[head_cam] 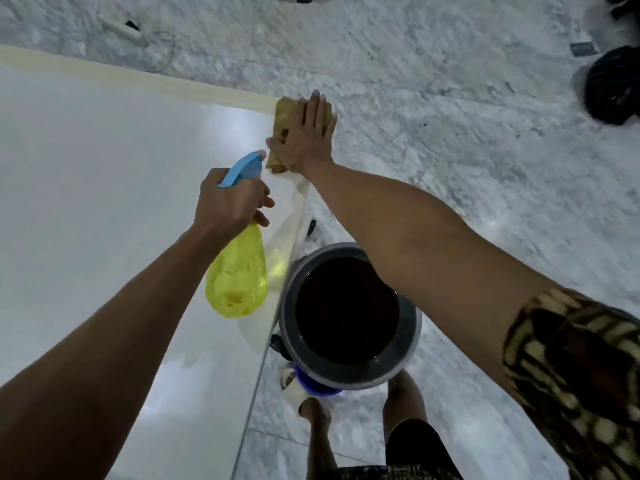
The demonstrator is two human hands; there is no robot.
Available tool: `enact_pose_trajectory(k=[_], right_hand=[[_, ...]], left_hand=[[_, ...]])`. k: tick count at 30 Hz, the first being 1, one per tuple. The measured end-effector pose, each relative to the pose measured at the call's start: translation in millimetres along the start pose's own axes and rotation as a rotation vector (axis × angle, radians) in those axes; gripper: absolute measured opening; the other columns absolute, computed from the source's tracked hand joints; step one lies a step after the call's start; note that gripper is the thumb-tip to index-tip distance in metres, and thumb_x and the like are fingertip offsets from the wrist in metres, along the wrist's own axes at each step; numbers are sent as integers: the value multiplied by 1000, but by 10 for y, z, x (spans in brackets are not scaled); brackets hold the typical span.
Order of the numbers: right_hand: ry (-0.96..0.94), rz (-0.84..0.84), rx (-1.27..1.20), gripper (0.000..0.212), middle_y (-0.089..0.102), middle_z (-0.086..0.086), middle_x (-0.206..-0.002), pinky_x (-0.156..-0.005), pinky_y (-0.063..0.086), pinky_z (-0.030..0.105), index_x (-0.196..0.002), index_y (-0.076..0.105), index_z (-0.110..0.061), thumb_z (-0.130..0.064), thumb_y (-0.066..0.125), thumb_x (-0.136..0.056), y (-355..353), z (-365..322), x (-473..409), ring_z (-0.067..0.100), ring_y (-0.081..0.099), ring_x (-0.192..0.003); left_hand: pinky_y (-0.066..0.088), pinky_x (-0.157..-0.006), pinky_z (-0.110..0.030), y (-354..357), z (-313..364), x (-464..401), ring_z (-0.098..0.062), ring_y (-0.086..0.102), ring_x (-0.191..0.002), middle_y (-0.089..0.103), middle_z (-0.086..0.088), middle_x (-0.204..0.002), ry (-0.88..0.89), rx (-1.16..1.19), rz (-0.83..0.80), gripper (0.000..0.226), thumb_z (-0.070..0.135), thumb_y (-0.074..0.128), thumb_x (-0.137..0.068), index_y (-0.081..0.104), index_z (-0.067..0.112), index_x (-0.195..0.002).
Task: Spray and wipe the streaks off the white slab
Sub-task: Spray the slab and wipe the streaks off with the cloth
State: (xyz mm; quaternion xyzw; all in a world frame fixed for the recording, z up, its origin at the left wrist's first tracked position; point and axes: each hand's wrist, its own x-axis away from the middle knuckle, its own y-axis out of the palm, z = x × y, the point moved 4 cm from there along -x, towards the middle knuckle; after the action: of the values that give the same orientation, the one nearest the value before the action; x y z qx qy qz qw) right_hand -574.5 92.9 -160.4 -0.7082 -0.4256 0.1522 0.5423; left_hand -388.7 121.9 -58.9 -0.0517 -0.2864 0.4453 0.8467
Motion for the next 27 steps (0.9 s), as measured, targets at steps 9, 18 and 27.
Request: enact_pose_trajectory(k=[9, 18, 27], right_hand=[[83, 257, -125, 66, 8, 15, -166, -124, 9, 46, -156, 11, -1, -40, 29, -105, 78, 39, 143, 30, 1, -154], [-24, 226, -41, 63, 10, 21, -164, -124, 3, 53, -155, 18, -4, -34, 36, -104, 180, 32, 174, 38, 0, -153], [155, 534, -645, 43, 32, 27, -155, -121, 20, 53, -143, 39, 7, -12, 35, -105, -365, 152, -10, 38, 21, -149]], left_hand=[[65, -72, -49, 42, -53, -76, -45, 74, -88, 70, -9, -81, -3, -47, -12, 60, 26, 54, -69, 63, 6, -125], [66, -74, -50, 97, -64, -68, -42, 75, -86, 69, -11, -85, -9, -73, -3, 68, 28, 54, -70, 64, 5, -133], [63, -65, -37, 31, 33, -136, -37, 75, -87, 67, -13, -89, 18, -50, 14, 44, 18, 60, -89, 63, 5, -131]])
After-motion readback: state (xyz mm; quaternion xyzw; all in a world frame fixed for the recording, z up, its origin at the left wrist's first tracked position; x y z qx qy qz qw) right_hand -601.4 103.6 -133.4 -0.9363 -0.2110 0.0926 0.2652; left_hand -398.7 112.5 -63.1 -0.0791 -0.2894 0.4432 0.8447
